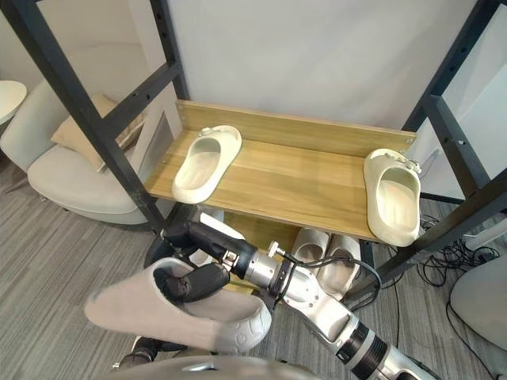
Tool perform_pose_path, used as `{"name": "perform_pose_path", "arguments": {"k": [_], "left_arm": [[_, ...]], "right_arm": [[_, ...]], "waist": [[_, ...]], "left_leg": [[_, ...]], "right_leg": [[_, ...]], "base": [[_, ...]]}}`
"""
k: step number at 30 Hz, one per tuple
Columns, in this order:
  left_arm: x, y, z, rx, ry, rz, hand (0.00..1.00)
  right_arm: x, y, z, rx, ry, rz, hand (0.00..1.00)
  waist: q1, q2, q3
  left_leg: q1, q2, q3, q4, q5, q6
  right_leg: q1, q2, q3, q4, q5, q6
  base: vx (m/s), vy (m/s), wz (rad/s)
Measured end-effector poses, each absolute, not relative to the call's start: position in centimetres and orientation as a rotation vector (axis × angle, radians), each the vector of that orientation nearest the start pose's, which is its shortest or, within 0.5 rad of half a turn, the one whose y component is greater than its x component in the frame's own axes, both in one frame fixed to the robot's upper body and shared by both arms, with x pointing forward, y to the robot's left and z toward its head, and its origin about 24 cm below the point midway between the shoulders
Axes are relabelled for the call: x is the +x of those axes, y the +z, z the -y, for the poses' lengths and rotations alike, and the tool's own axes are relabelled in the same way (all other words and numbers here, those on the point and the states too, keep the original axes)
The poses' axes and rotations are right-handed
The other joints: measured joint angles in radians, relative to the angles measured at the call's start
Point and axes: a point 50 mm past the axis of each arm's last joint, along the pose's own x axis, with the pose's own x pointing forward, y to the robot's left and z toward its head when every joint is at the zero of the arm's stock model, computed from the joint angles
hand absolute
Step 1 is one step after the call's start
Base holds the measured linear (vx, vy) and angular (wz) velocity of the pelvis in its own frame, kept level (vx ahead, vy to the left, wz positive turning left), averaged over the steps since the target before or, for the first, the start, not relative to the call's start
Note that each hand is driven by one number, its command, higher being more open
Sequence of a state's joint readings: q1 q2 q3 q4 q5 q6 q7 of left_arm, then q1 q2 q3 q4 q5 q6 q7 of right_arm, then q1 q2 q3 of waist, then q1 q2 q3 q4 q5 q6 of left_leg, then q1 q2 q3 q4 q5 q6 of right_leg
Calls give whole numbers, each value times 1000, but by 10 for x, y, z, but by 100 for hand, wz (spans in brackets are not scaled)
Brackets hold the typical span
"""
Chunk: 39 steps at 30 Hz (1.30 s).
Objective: Organize the slippers on the shoe rack
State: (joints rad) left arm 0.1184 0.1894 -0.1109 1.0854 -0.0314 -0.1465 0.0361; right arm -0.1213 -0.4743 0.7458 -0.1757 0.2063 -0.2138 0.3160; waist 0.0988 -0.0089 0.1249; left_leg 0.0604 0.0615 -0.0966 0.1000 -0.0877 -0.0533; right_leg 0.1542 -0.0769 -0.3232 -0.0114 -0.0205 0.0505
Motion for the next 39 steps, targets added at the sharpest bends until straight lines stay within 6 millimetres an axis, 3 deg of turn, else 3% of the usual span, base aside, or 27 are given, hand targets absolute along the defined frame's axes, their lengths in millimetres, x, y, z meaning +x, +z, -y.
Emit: {"name": "perform_pose_path", "arguments": {"k": [5,11,14,19,27,29,31,39], "left_arm": [[93,-157,-213,204,49,-1031,100],[151,-138,-209,189,45,-858,100],[167,-129,-206,168,43,-786,100],[192,-115,-203,144,55,-682,100],[212,-97,-200,93,80,-562,100],[224,-89,-200,83,83,-518,100],[232,-80,-203,74,101,-472,100],[249,-63,-206,45,133,-385,100]], "right_arm": [[193,51,56,-315,1120,168,0],[224,50,77,-605,994,216,0],[233,54,89,-675,915,235,0],[253,76,112,-772,690,343,0],[279,116,143,-872,346,511,0],[286,133,151,-887,235,580,0],[291,148,155,-871,133,639,0],[293,174,153,-827,-17,771,0]], "waist": [[10,-2,20],[24,11,183],[28,19,212],[17,23,271],[4,27,294],[2,26,311],[-1,20,319],[2,-5,338]], "left_leg": [[-41,3,-14,51,-10,-6],[-306,-10,-34,404,-126,-18],[-421,-20,-40,523,-162,-15],[-577,-34,-52,672,-197,-21],[-785,-38,-55,942,-300,-25],[-853,-38,-56,1016,-322,-23],[-922,-36,-62,1083,-343,-23],[-1037,-38,-65,1185,-367,-21]], "right_leg": [[-38,-3,-10,61,-25,-5],[-332,-77,-2,514,-199,-25],[-446,-107,5,644,-248,-27],[-601,-150,8,816,-305,-36],[-801,-193,25,1075,-400,-48],[-863,-205,26,1143,-422,-52],[-926,-208,30,1201,-441,-52],[-1043,-220,46,1300,-462,-61]], "base": [[-30,1,9],[-202,22,3],[-217,-14,3],[-134,-18,7],[-40,36,-3],[-48,55,-3],[-64,71,-6],[-30,47,-3]]}}
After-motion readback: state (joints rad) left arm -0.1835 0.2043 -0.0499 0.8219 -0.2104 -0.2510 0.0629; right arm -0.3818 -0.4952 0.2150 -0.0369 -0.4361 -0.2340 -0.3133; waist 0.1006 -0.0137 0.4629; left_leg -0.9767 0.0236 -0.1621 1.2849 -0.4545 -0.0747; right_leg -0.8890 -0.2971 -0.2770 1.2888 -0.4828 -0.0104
